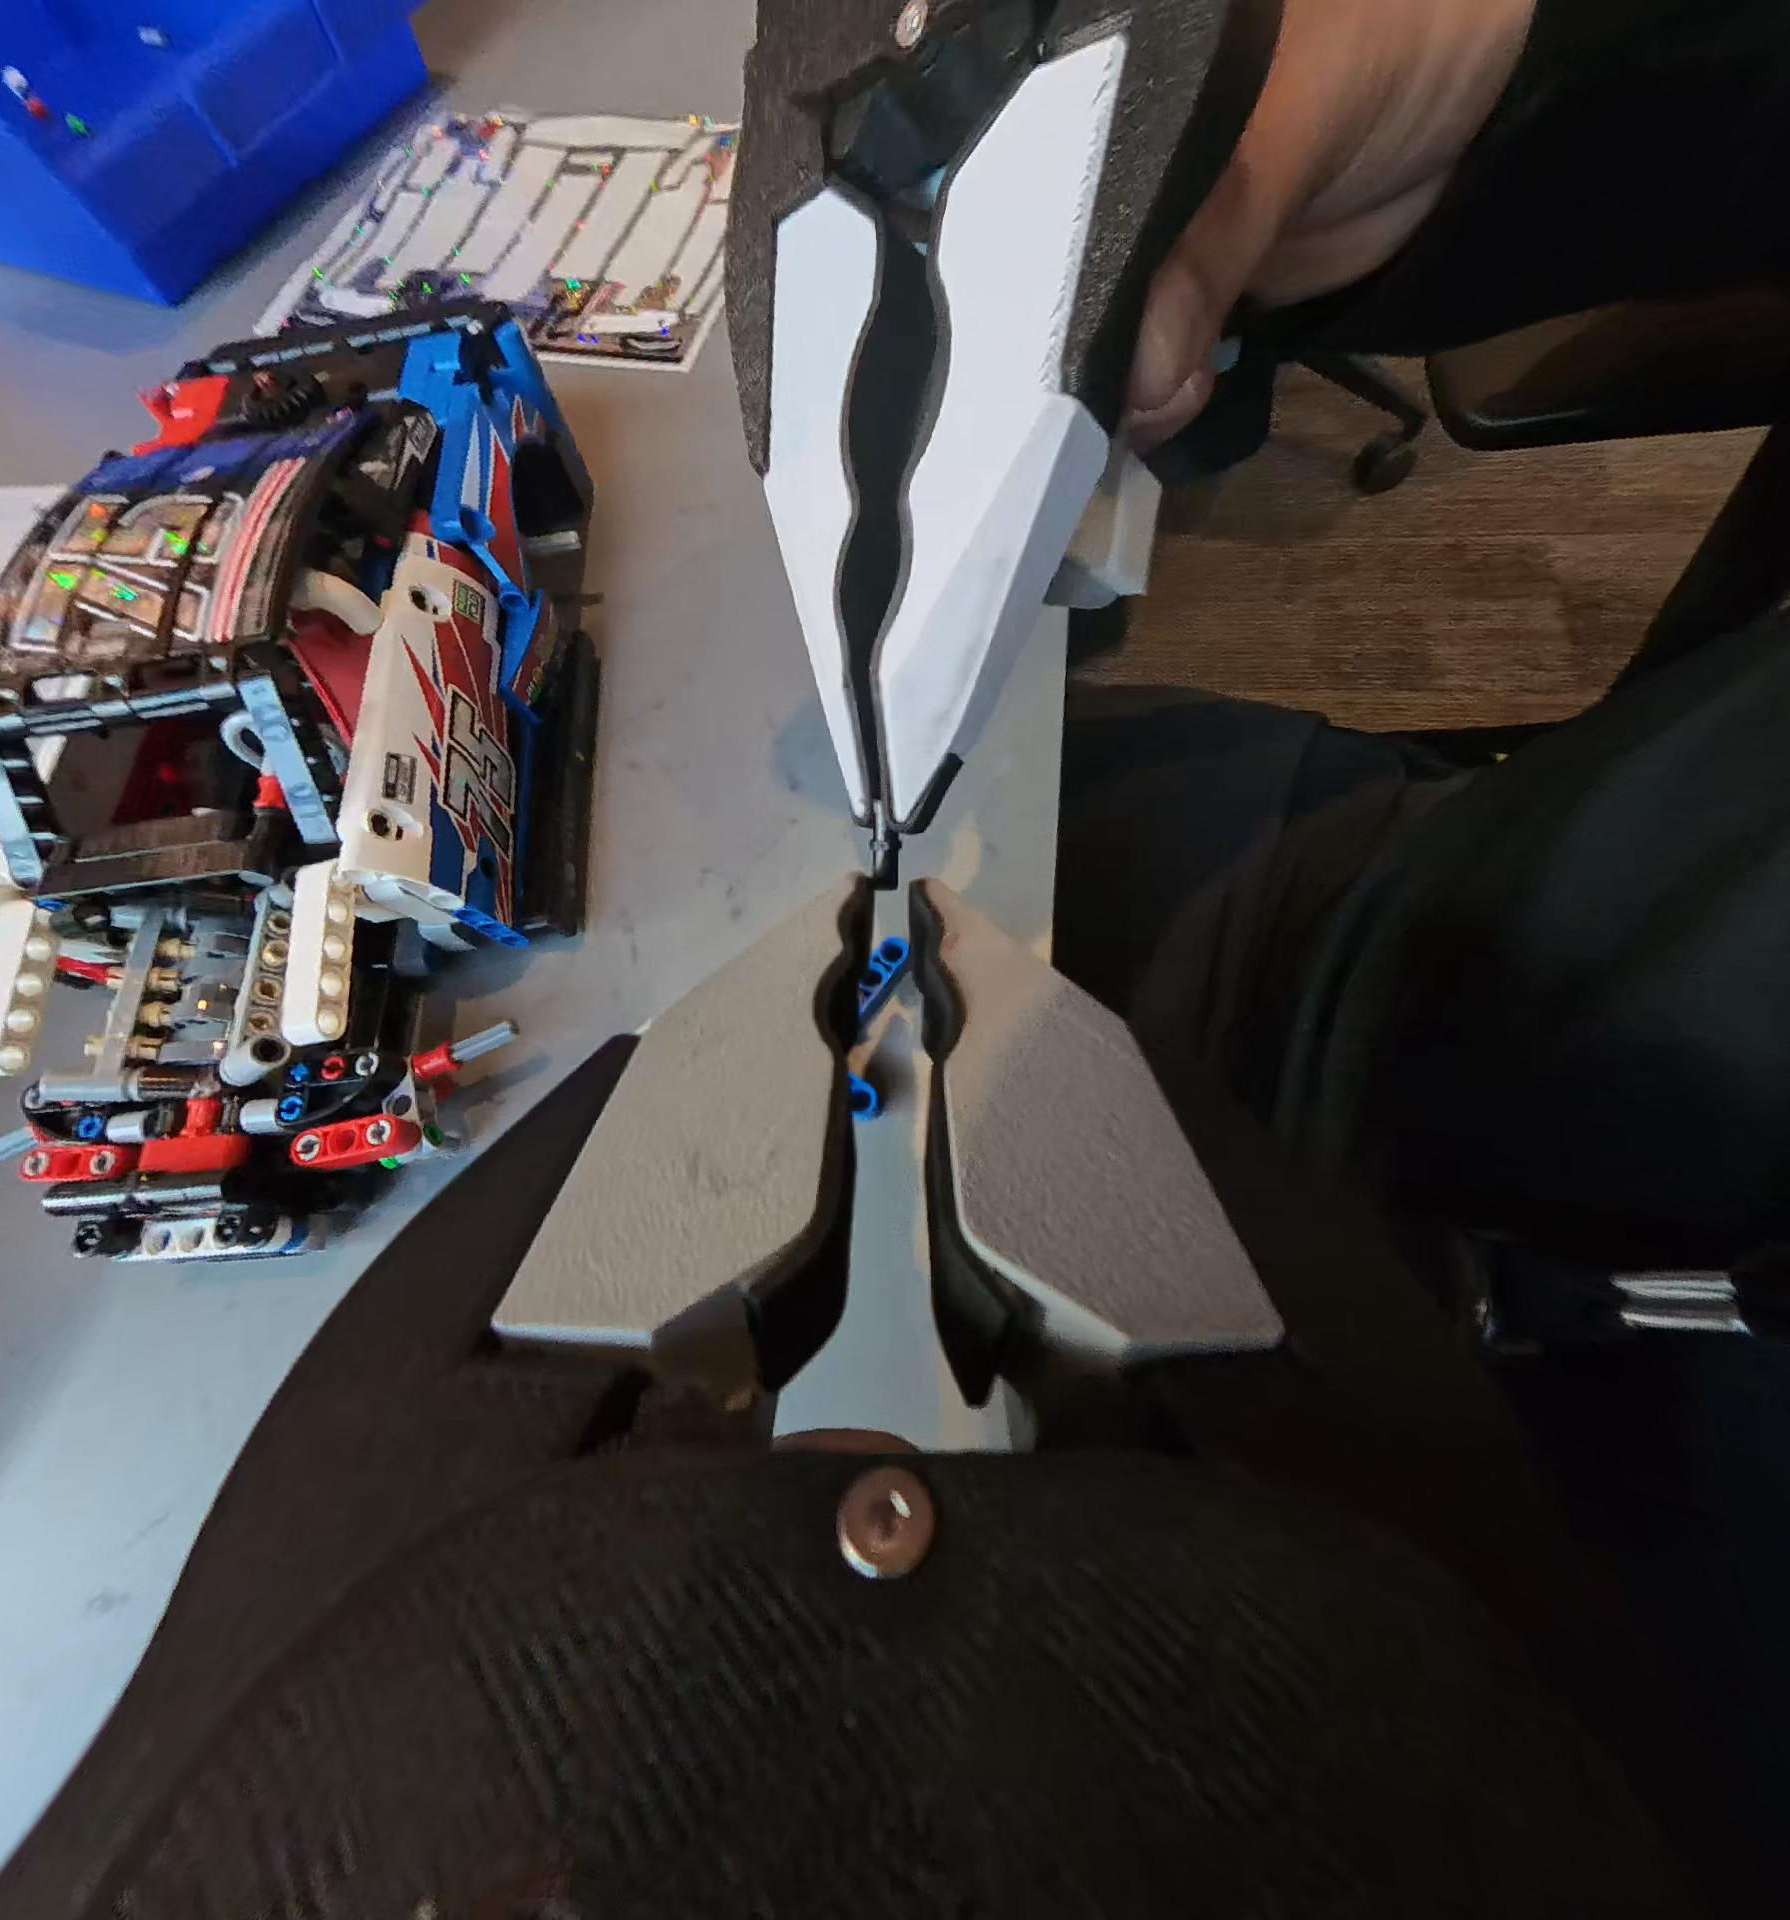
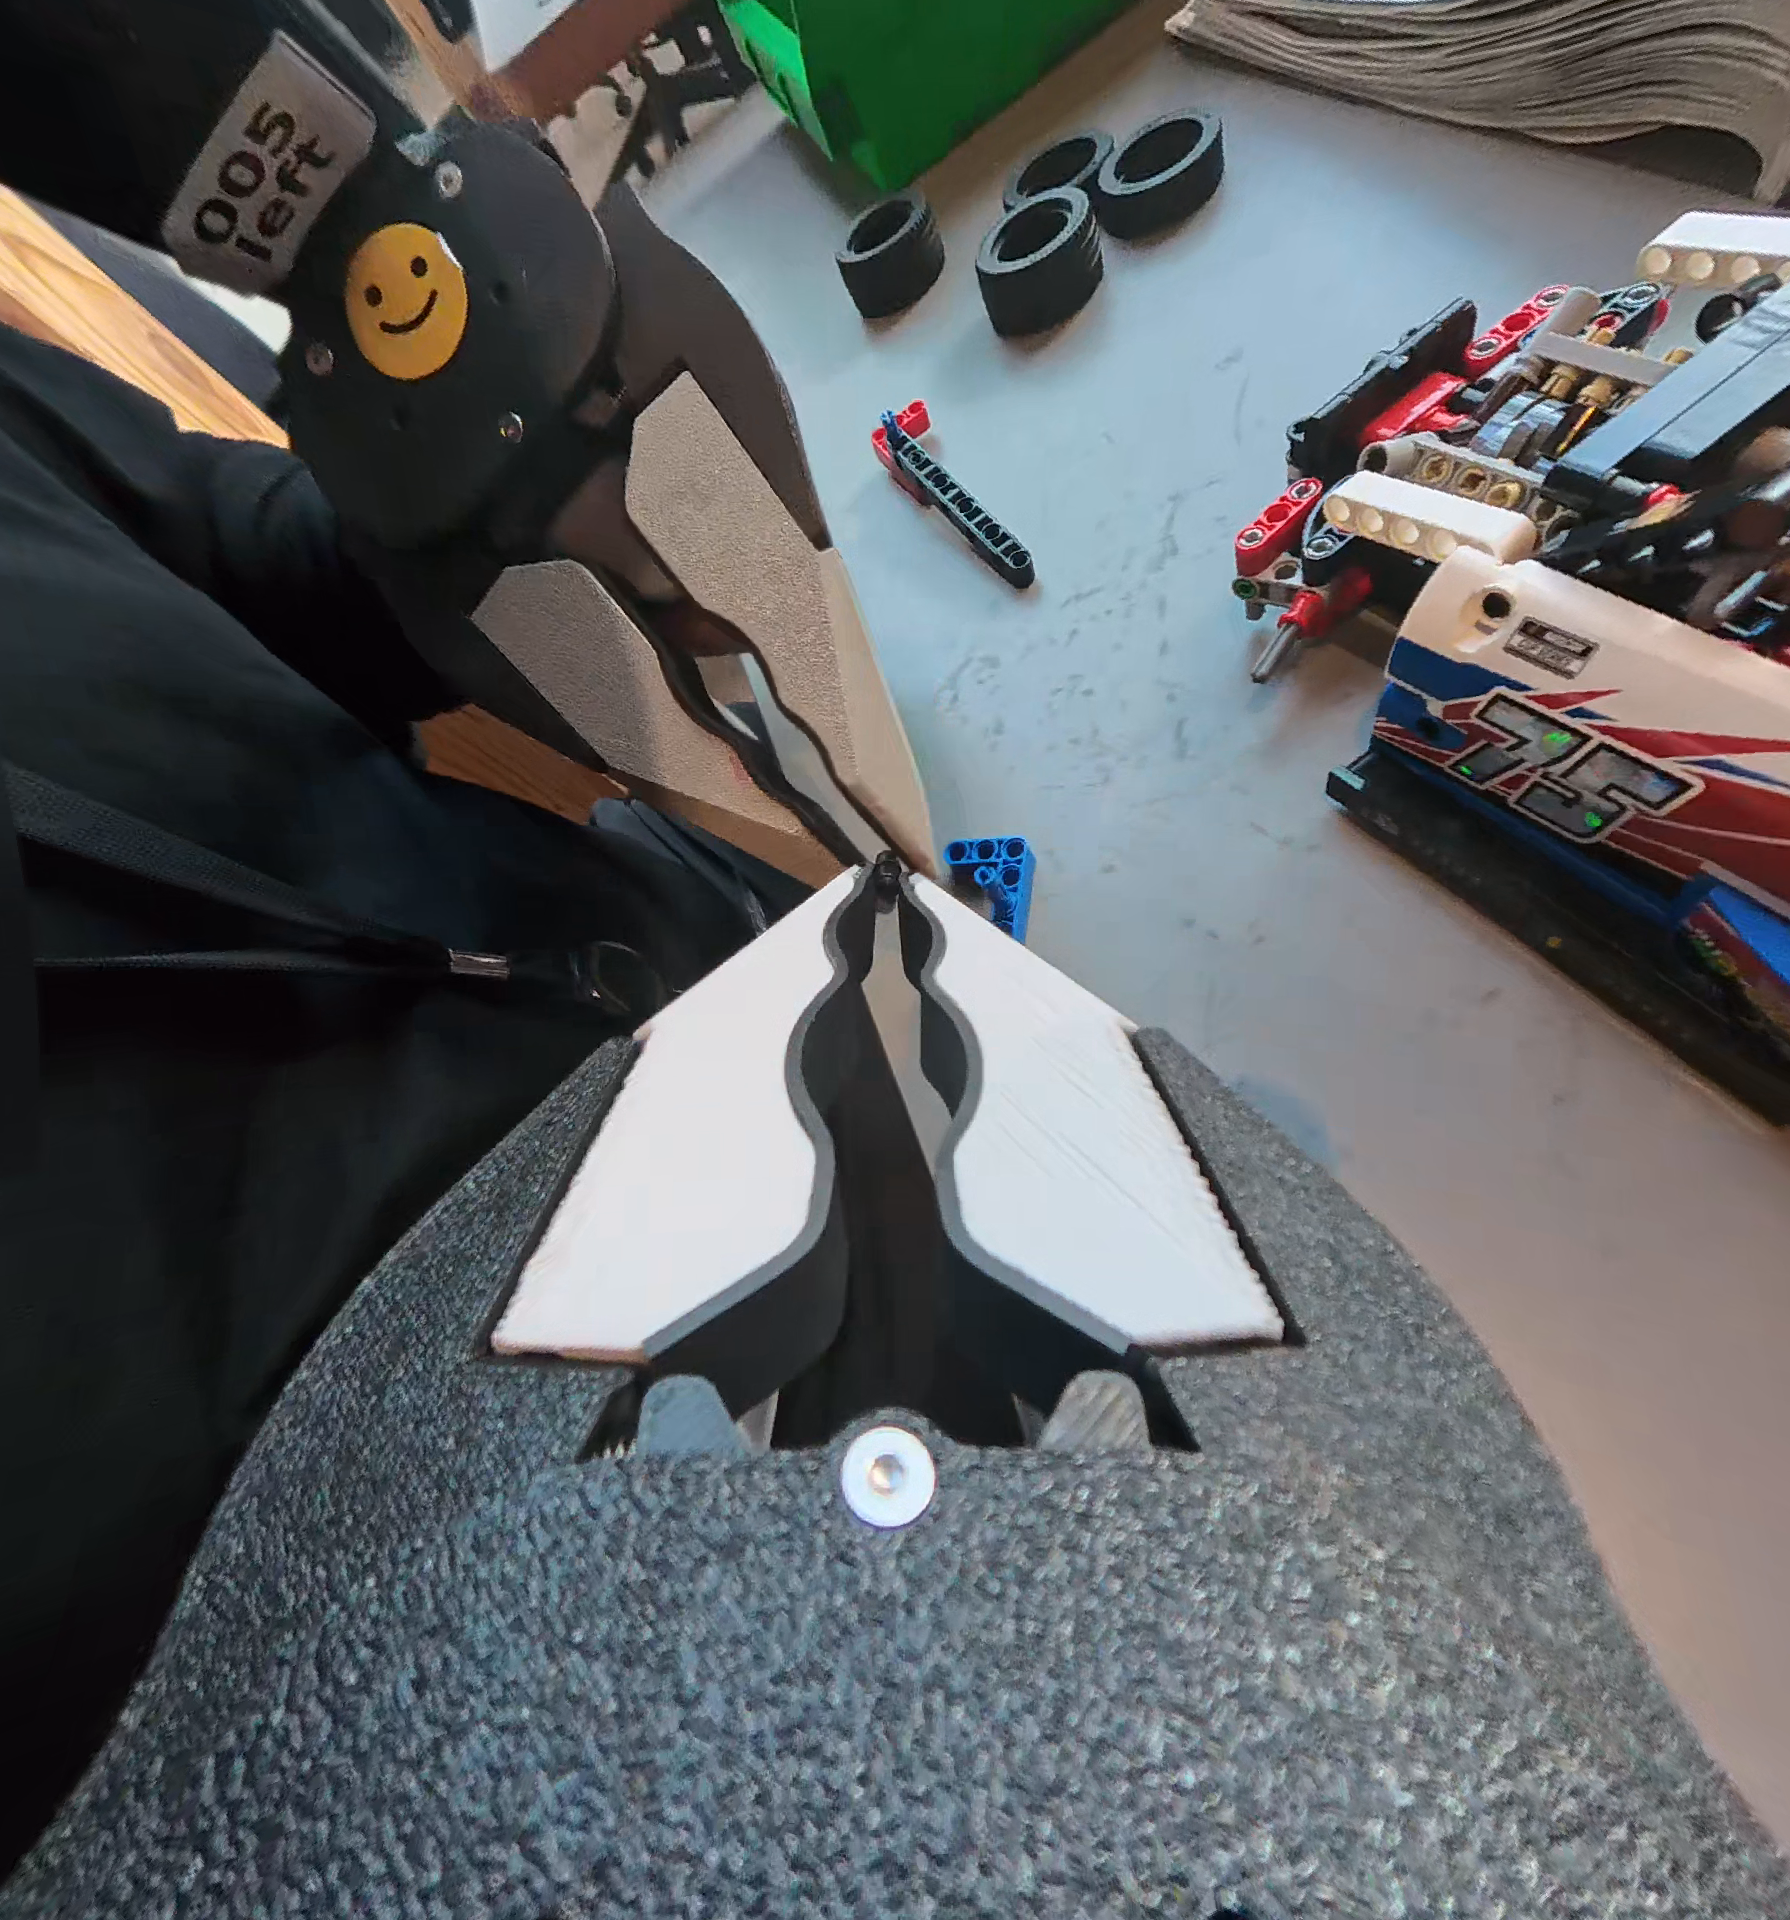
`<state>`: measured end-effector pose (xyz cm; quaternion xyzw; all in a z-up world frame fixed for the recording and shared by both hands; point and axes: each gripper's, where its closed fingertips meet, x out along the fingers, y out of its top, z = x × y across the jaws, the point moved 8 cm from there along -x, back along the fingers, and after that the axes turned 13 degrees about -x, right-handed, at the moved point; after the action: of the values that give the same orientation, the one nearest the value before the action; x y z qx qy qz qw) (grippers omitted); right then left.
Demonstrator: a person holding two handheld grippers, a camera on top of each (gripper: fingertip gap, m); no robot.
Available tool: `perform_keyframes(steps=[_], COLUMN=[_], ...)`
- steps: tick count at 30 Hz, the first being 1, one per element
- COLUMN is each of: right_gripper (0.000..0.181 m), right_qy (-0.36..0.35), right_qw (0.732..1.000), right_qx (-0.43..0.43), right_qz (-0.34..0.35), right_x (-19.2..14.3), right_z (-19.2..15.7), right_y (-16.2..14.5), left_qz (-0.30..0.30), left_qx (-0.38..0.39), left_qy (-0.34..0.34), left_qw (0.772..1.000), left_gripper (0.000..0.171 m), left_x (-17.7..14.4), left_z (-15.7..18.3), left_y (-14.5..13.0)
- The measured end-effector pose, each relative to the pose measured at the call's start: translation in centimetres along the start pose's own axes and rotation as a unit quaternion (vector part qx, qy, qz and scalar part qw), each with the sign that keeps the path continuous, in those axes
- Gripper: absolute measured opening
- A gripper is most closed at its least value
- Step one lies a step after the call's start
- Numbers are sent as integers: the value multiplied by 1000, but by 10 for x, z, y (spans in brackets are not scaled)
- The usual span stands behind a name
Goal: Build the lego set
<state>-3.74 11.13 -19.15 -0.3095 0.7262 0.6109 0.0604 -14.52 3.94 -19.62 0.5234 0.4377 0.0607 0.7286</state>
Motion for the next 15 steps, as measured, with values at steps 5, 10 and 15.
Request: perform_keyframes(steps=[5,10,15], right_gripper=[4,5,4], right_qy=[8,20,-7], right_qw=[1000,996,998], right_qx=[15,35,19], right_qz=[22,83,63], right_x=[-1,-2,2], right_z=[-1,-2,-4], right_y=[0,1,-1], left_qz=[12,42,20], left_qx=[6,-18,7], left_qy=[20,38,60], left_qw=[1000,998,998], left_gripper=[1,1,1], left_x=[1,-5,-3], left_z=[5,6,8], left_y=[2,4,1])
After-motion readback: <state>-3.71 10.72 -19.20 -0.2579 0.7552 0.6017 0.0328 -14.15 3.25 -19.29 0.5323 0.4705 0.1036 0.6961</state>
